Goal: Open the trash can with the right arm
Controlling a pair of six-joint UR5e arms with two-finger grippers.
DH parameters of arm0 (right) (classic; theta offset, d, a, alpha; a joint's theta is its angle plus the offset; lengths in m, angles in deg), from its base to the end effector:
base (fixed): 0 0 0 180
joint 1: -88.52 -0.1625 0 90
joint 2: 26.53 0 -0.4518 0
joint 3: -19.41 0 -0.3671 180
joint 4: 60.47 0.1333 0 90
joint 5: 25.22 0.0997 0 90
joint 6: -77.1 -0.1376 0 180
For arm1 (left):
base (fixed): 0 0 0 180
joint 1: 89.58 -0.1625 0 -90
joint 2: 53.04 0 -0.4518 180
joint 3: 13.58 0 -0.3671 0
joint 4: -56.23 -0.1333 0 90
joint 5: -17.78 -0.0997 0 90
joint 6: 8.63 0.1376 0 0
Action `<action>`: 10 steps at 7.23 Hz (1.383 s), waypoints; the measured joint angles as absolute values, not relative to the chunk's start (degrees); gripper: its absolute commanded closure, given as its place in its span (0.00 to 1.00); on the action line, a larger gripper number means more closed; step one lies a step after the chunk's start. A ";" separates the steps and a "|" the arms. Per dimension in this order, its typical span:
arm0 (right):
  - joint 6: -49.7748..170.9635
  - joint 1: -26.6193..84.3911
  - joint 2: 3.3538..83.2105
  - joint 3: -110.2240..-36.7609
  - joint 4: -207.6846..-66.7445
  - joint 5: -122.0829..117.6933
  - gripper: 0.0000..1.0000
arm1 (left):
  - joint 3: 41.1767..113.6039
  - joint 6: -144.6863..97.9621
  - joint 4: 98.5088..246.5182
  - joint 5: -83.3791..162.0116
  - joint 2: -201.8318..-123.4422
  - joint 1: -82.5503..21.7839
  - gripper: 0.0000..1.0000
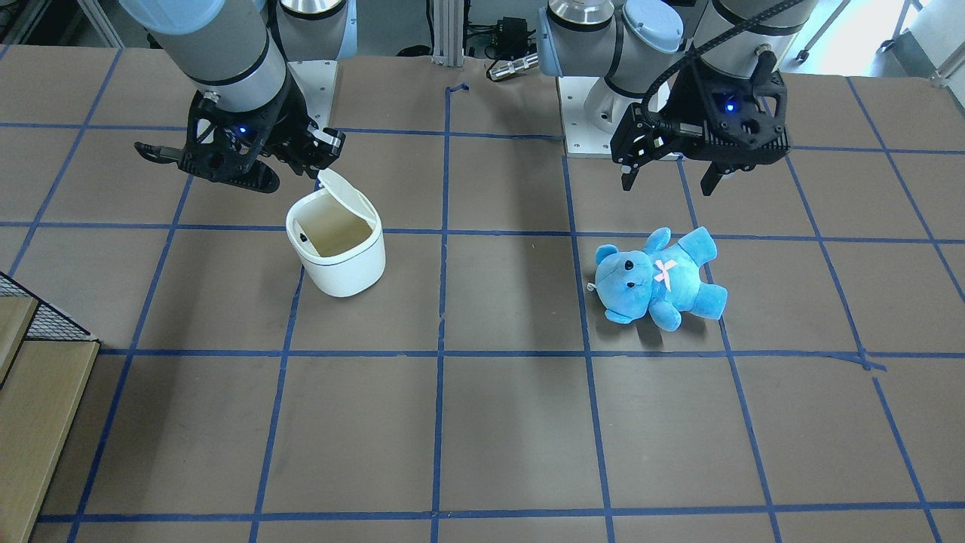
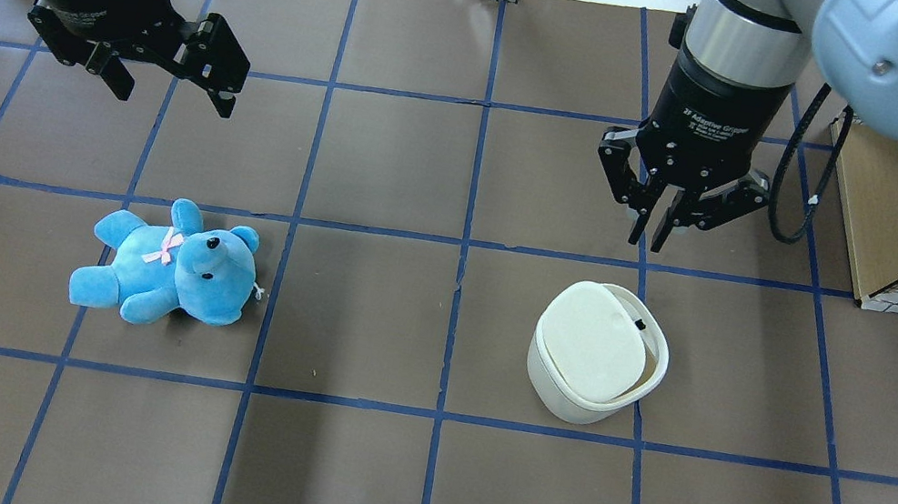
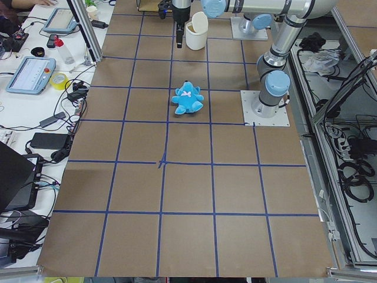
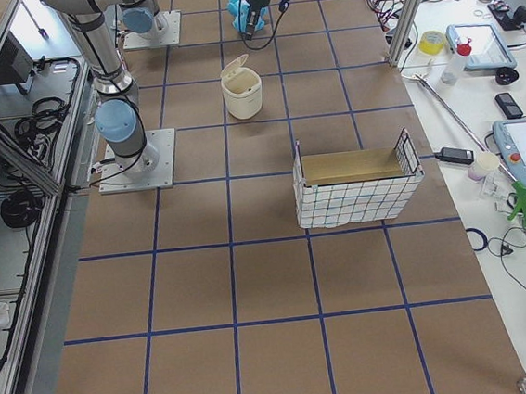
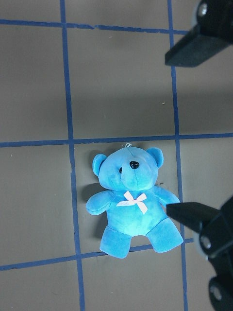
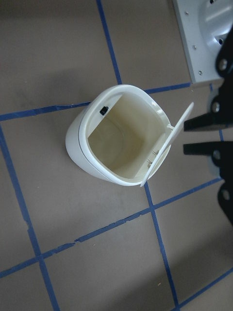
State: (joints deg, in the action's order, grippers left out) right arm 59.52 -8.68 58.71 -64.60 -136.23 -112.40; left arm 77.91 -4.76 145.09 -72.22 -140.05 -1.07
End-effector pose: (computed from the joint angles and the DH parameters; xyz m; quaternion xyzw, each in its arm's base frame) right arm 0.1980 -0.4494 0.4643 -0.0926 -0.9889 -0.1159 0.0004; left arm -0.1216 -0.4527 0.4904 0.0208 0.9995 -0.0230 0.0011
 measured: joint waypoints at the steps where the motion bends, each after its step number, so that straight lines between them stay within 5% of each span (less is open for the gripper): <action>1: 63.74 -8.56 58.62 -63.52 -137.48 -114.34 0.00 | 77.91 -4.76 145.09 -72.22 -140.05 -1.07 0.00; 10: 85.41 -3.93 58.19 -63.39 -146.80 -111.33 0.00 | 77.91 -4.77 145.13 -72.22 -140.05 -1.07 0.00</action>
